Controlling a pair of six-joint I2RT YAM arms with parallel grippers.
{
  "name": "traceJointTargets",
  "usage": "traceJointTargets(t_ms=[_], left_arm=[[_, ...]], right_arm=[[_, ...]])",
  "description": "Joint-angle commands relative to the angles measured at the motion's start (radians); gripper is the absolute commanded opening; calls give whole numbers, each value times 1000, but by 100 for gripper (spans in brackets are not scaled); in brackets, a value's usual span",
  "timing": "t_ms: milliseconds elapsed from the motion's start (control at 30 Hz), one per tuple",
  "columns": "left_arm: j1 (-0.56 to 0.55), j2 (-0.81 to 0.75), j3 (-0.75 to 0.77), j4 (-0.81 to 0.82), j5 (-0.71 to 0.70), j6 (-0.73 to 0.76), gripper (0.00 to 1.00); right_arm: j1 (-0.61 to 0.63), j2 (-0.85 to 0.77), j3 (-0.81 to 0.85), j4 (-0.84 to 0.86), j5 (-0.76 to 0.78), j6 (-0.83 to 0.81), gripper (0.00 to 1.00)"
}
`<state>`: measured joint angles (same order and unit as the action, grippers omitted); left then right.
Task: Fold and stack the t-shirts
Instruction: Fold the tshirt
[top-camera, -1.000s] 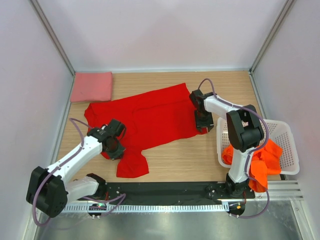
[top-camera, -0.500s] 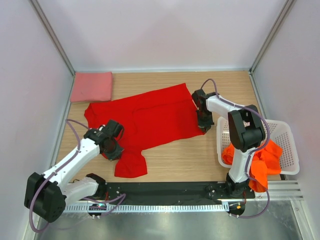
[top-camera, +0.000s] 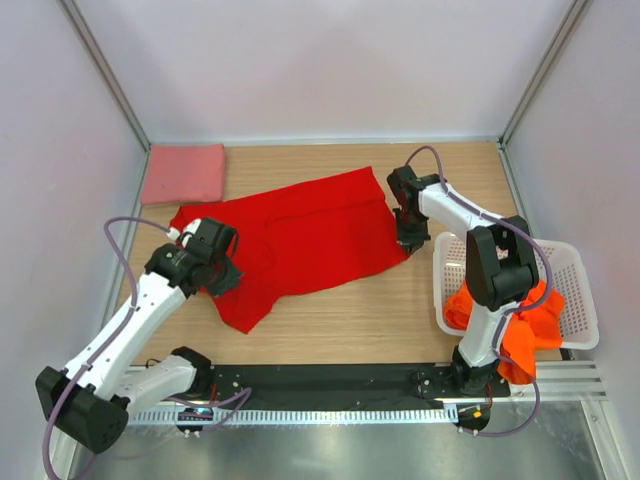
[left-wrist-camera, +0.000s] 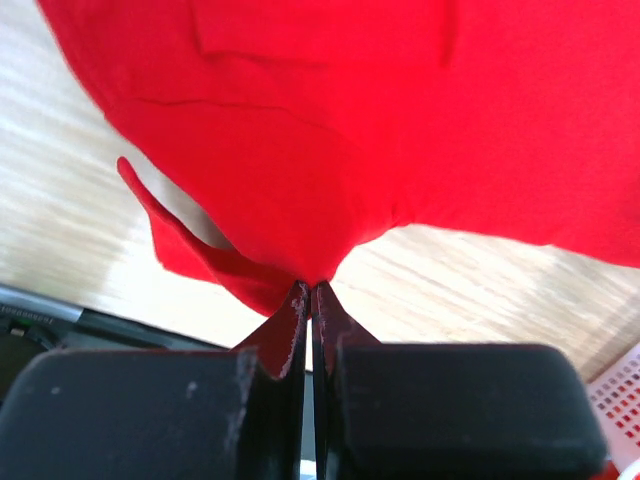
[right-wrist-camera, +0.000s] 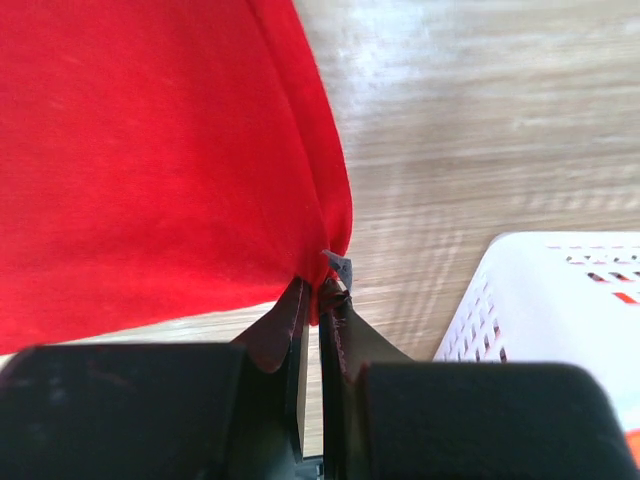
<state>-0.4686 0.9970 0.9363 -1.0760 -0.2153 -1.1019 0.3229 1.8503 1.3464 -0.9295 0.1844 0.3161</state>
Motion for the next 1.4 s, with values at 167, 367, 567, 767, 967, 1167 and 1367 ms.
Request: traceJointTargets(t_ms=[167, 367, 567, 767, 967, 1167, 1367], left_arm=[[39, 94, 177, -42, -113, 80, 0], [198, 117, 216, -33, -81, 174, 0], [355, 196, 228, 77, 48, 264, 0], [383, 319, 305, 119, 67, 293, 0], [430, 390, 364, 134, 74, 321, 0], [464, 449, 392, 148, 114, 343, 0], [533, 520, 435, 168, 155, 364, 0]], right_arm=[[-28, 16, 177, -31, -65, -3, 2], [-45, 81, 284, -45, -97, 0, 1], [-62, 191, 423, -95, -146, -14, 1], [-71, 283, 551, -115, -172, -9, 2], [-73, 375, 693, -153, -172, 3, 2], [-73, 446, 781, -173, -209, 14, 1], [-77, 495, 820, -170, -218, 35, 2]])
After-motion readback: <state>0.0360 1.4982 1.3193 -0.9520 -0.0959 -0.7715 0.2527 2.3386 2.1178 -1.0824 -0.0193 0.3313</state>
